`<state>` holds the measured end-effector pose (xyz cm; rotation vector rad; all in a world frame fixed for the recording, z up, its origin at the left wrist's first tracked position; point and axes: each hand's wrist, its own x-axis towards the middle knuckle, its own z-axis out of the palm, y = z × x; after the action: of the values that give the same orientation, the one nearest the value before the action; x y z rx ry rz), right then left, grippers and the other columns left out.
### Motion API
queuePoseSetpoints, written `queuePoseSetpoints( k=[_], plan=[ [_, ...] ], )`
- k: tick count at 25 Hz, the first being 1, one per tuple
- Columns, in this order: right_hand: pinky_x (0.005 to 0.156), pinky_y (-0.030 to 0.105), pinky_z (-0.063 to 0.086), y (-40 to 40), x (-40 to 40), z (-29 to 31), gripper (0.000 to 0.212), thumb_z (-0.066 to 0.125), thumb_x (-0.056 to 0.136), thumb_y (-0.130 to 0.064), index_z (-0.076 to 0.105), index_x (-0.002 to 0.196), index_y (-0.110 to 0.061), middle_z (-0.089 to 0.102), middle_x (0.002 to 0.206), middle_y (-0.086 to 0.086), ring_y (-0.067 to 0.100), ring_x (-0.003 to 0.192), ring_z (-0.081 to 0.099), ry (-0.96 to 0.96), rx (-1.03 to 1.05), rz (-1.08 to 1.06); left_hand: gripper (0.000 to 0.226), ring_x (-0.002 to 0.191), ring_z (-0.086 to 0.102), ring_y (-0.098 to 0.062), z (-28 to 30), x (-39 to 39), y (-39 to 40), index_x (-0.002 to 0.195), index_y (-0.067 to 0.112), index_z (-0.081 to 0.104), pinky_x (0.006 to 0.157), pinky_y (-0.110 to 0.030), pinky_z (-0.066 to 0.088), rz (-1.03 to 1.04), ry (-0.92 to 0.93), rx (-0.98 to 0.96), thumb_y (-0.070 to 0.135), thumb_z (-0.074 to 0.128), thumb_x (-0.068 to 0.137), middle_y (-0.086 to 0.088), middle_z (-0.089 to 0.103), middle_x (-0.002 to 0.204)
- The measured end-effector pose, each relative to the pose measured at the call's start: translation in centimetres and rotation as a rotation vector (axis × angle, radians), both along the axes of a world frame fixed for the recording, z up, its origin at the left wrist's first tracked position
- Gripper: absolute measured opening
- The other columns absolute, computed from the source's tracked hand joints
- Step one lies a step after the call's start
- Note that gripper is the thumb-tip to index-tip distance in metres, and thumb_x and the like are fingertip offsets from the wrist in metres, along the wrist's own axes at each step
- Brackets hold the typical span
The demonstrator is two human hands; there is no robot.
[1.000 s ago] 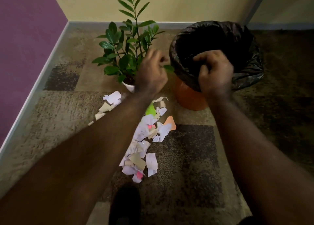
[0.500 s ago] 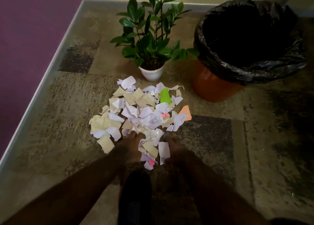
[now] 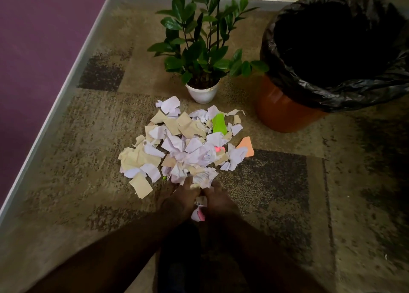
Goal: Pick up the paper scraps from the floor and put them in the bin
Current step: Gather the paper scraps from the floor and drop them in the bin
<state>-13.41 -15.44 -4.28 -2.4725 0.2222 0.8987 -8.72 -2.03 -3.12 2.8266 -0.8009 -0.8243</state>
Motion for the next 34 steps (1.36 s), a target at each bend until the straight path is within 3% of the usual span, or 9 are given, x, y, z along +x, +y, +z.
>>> queuePoseSetpoints(
  k=[4,6,8,12,17,21,26,30,34],
  plan=[
    [0.1,0.04,0.047,0.7,0.2,0.1,0.04,0.055,0.088,-0.032,0.053,0.127,-0.023,0.052,0.138,0.008,0.027,0.116,0.057,-0.051,0.073,-0.128,0.033,0.128,0.045,-0.026,0.0,0.6,0.6,0.124,0.017,0.058,0.104,-0.028,0.034,0.012,0.131,-0.097,0.029,0.052,0.093,-0.01,0.033,0.148],
    [0.086,0.016,0.05,0.5,0.3,0.0,0.036,0.048,0.094,-0.024,0.055,0.129,-0.02,0.061,0.129,0.009,0.02,0.102,0.062,-0.083,0.074,-0.161,0.039,0.132,0.042,-0.024,0.2,1.0,1.0,0.128,0.012,0.054,0.107,-0.025,0.028,0.047,0.184,-0.147,0.028,0.056,0.092,-0.01,0.037,0.145],
    [0.059,-0.006,0.036,0.1,0.7,0.6,0.035,0.047,0.098,-0.013,0.055,0.131,-0.007,0.056,0.134,0.013,0.019,0.11,0.056,-0.035,0.135,-0.166,0.039,0.133,0.041,-0.023,0.3,1.7,0.9,0.128,0.014,0.055,0.108,-0.028,0.028,0.042,0.182,-0.119,0.029,0.056,0.092,-0.01,0.04,0.143],
    [0.085,0.013,0.043,-1.4,2.4,1.7,0.031,0.057,0.094,-0.021,0.066,0.121,-0.01,0.06,0.13,0.009,0.022,0.117,0.057,0.022,0.149,-0.211,0.037,0.112,0.054,-0.026,0.9,3.1,-0.2,0.12,0.012,0.062,0.091,-0.033,0.047,0.046,0.185,-0.048,0.025,0.065,0.086,-0.012,0.053,0.123],
    [0.087,0.029,0.05,-3.7,4.9,4.5,0.025,0.063,0.089,-0.018,0.071,0.111,-0.009,0.069,0.113,0.013,0.024,0.103,0.064,0.08,0.048,-0.168,0.043,0.095,0.064,-0.025,2.9,5.2,-2.0,0.112,0.005,0.065,0.069,-0.021,0.042,0.154,0.248,-0.094,0.022,0.077,0.074,-0.012,0.067,0.109],
    [0.084,0.028,0.054,-6.3,8.1,8.8,0.03,0.069,0.086,-0.02,0.069,0.114,-0.009,0.068,0.113,0.011,0.022,0.101,0.065,0.072,-0.012,-0.022,0.049,0.081,0.058,-0.017,6.1,8.0,-3.7,0.111,0.009,0.064,0.061,-0.019,0.04,0.17,0.273,-0.093,0.027,0.081,0.069,-0.006,0.064,0.102],
    [0.035,0.007,0.035,-10.7,11.5,16.9,0.02,0.073,0.083,-0.014,0.07,0.1,-0.005,0.063,0.068,-0.001,0.002,0.049,0.056,0.019,-0.047,0.055,0.035,0.09,0.064,-0.022,12.6,10.6,-6.1,0.098,0.009,0.071,0.066,-0.019,0.038,0.118,0.167,-0.164,0.028,0.08,0.07,-0.008,0.07,0.098],
    [0.035,0.013,0.041,-14.6,12.0,23.9,0.008,0.075,0.081,-0.018,0.068,0.081,-0.019,0.065,0.055,-0.006,0.001,0.041,0.061,-0.035,-0.048,-0.037,0.031,0.084,0.064,-0.017,18.9,11.7,-8.8,0.099,0.014,0.073,0.059,-0.021,0.04,0.086,0.066,-0.304,0.025,0.08,0.072,-0.004,0.072,0.095],
    [0.052,0.022,0.037,-18.7,12.1,29.1,0.024,0.078,0.077,-0.032,0.069,0.097,-0.024,0.061,0.071,-0.009,0.006,0.065,0.056,-0.303,-0.233,-0.134,0.037,0.074,0.056,-0.008,24.1,13.1,-13.3,0.105,0.018,0.068,0.051,-0.017,0.037,0.168,-0.05,-0.463,0.028,0.081,0.072,0.006,0.061,0.089]
  ],
)
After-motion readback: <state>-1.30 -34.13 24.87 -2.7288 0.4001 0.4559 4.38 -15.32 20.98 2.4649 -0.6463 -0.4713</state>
